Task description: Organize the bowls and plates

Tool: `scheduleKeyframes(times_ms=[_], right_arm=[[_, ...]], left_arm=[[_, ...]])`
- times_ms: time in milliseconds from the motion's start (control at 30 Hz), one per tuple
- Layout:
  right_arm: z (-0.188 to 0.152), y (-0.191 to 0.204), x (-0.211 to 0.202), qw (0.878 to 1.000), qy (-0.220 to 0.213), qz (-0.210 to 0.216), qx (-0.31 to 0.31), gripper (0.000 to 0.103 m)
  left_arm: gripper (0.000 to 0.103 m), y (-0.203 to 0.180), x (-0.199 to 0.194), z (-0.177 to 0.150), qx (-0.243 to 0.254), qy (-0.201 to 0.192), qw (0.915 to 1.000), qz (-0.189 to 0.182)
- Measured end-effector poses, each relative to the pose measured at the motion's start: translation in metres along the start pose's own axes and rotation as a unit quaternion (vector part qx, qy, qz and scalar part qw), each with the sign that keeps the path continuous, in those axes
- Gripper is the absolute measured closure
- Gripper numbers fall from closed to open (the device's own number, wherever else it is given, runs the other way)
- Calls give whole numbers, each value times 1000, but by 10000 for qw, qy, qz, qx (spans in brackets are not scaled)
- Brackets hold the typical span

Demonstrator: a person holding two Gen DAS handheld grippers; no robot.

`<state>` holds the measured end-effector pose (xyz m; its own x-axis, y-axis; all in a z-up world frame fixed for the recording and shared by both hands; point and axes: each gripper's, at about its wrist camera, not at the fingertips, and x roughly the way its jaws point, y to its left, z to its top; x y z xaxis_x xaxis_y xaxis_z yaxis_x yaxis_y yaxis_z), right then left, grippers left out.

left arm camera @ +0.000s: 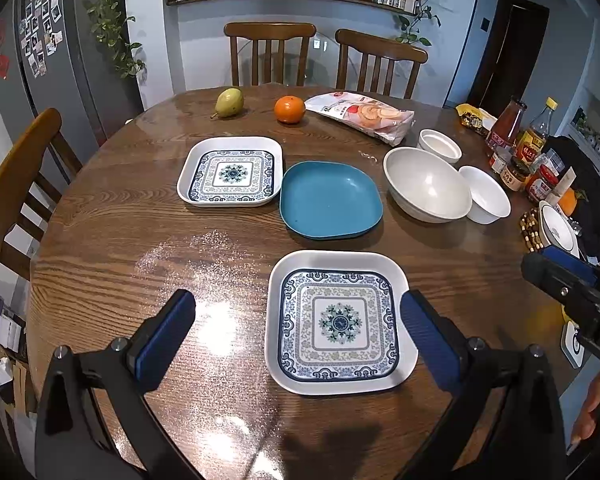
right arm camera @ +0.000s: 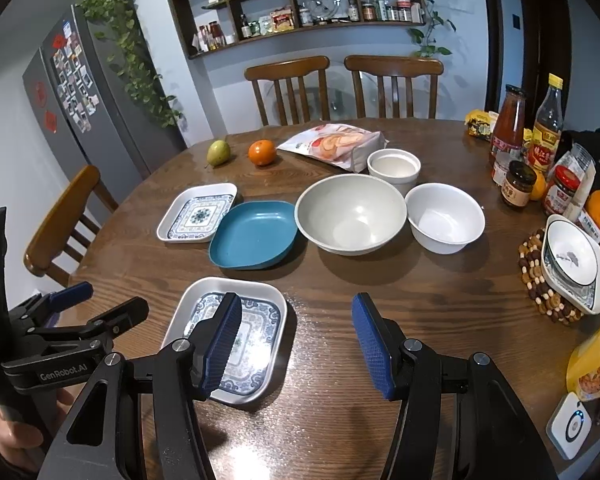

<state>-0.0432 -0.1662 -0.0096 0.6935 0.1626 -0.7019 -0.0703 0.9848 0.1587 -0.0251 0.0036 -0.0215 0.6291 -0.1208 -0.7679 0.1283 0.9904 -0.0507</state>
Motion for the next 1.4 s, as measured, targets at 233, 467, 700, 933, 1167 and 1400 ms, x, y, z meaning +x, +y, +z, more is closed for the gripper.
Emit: scheduleKeyframes(times_ms=[233,467,700,933,1167,1400], right_arm=[[1,1,-2,10000,-21,-12,8,45],[3,5,-5,10000,-80,-45,-9,45],[6,9,-5,9999,-97,-44,-27,45],[7,13,-1,10000,-68,-57,-28,45],[17,21,14,10000,15,-55,-62,45],[22,31,36,9997,213,-37,-77,45]], left_arm=[[1,3,-2,2,-28,-31,10000,21],[1,8,-6,5,-65,-82,9999,23],[1,14,-7,9,-75,-117,9999,65],[1,27,0,21,-91,-121,9998,140],[1,64,28,52,-396,-78,9987,304],[2,120,91,82,-933,256,9938,539]])
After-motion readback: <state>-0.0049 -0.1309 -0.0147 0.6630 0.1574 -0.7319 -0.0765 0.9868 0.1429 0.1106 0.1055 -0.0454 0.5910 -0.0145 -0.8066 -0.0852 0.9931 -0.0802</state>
